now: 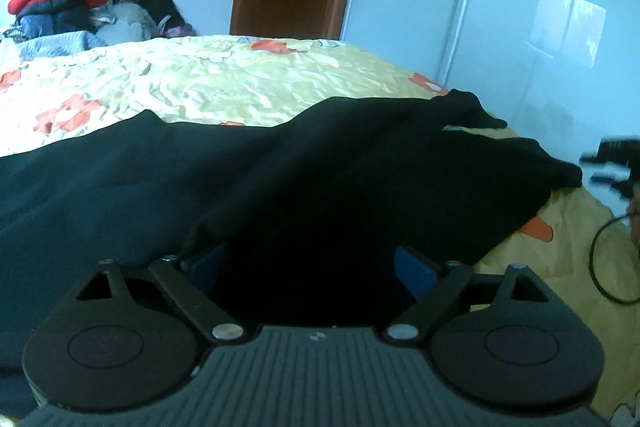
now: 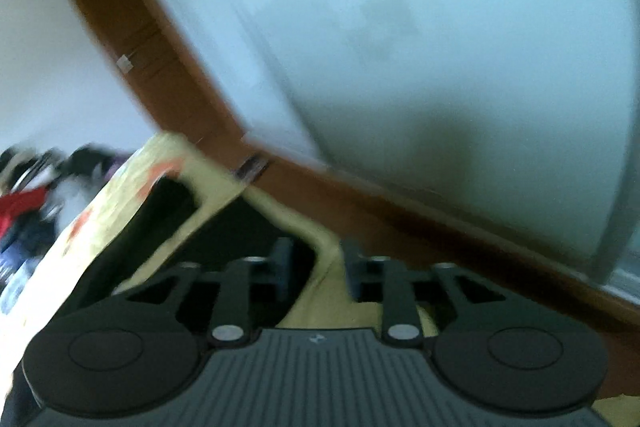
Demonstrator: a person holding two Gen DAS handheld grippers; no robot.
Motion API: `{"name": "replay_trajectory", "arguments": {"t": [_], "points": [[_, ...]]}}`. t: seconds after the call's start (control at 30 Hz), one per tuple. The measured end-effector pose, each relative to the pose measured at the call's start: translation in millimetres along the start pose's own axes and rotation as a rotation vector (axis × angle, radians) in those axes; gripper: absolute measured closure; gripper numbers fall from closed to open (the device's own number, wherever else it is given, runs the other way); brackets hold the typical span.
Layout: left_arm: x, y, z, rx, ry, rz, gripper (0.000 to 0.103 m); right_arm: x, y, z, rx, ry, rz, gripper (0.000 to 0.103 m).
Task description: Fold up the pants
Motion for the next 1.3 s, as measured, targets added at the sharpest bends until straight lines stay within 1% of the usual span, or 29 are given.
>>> {"name": "replay_trajectory", "arguments": {"t": [0.03, 0.07, 0.1, 0.17, 0.23, 0.3, 0.37, 0.43, 0.5, 0.53, 0.57, 0.6, 0.63, 0.7, 0.73, 0.8, 0.83, 0.87, 0.9, 0.93, 0.97, 1.07, 1.13, 1.23, 1.27, 1.3], "points": [[0, 0, 0, -0.002, -0.004, 0.001, 0.008, 6, 9, 8, 0.042, -0.018, -0.061, 0.060], [0, -1, 0, -0.002, -0.007, 0.003, 0.007, 12, 18, 21, 0.101, -0.002, -0.104, 0.060], [-1, -1, 0, -0.002, -0.010, 0.004, 0.006, 13, 24, 40, 0.177, 0.039, -0.114, 0.060], [-2, -1, 0, -0.003, -0.016, 0.008, 0.004, 6, 26, 88, 0.339, 0.139, -0.055, 0.060], [-2, -1, -1, -0.007, -0.018, 0.010, 0.003, -9, 22, 130, 0.452, 0.212, 0.009, 0.061], [-3, -1, -2, -0.013, -0.014, 0.010, 0.003, -30, 19, 167, 0.522, 0.260, 0.056, 0.062], [-3, 0, -3, -0.022, -0.010, 0.010, 0.003, -59, 17, 194, 0.546, 0.271, 0.114, 0.062], [-4, 2, -5, -0.036, -0.006, 0.021, 0.003, -89, 17, 213, 0.527, 0.269, 0.179, 0.061], [-6, 6, -7, -0.035, -0.025, 0.036, 0.004, -125, 16, 222, 0.513, 0.246, 0.259, 0.052], [-8, 9, -8, -0.026, -0.041, 0.042, 0.004, -139, 14, 226, 0.518, 0.228, 0.286, 0.042], [-11, 13, -9, -0.012, -0.058, 0.052, 0.004, -149, 14, 225, 0.531, 0.197, 0.289, 0.037], [-15, 17, -9, 0.002, -0.075, 0.064, 0.004, -159, 14, 227, 0.550, 0.167, 0.291, 0.036], [-19, 21, -10, 0.012, -0.089, 0.076, 0.005, -174, 11, 227, 0.565, 0.161, 0.310, 0.034], [-26, 27, -11, 0.023, -0.092, 0.082, 0.006, -187, 7, 228, 0.593, 0.155, 0.340, 0.034], [-29, 30, -12, 0.017, -0.091, 0.081, 0.008, -192, 6, 229, 0.615, 0.160, 0.344, 0.034], [-35, 34, -18, -0.018, -0.091, 0.086, 0.011, -194, 1, 230, 0.698, 0.176, 0.351, 0.035], [-38, 35, -22, -0.039, -0.093, 0.090, 0.014, -193, -2, 230, 0.740, 0.173, 0.351, 0.053], [-42, 35, -27, -0.068, -0.095, 0.094, 0.015, -191, -3, 231, 0.758, 0.178, 0.347, 0.082], [-44, 35, -31, -0.094, -0.094, 0.095, 0.019, -188, -2, 233, 0.761, 0.186, 0.327, 0.089], [-47, 34, -35, -0.126, -0.092, 0.095, 0.021, -182, 2, 233, 0.765, 0.199, 0.302, 0.090], [-50, 34, -40, -0.168, -0.086, 0.092, 0.022, -177, 5, 235, 0.771, 0.209, 0.277, 0.096], [-55, 34, -51, -0.258, -0.068, 0.068, 0.033, -151, 21, 233, 0.740, 0.260, 0.194, 0.098], [-58, 35, -53, -0.274, -0.058, 0.056, 0.041, -129, 35, 228, 0.699, 0.299, 0.137, 0.099], [-64, 37, -51, -0.253, -0.042, 0.047, 0.044, -96, 57, 213, 0.594, 0.370, 0.065, 0.100], [-66, 39, -50, -0.248, -0.034, 0.039, 0.047, -87, 64, 207, 0.565, 0.379, 0.046, 0.100], [-67, 39, -50, -0.245, -0.027, 0.032, 0.053, -78, 71, 199, 0.530, 0.391, 0.029, 0.100]]}}
Point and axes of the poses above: each gripper's, at about its wrist camera, not at the fingertips, and x roughly against the way its jaws point, z to its left, y to its top, the point moved 8 cm from there along -x, roughly the way its jaws point, and after that the axes turned 2 degrees about y, right-handed, at the moved point
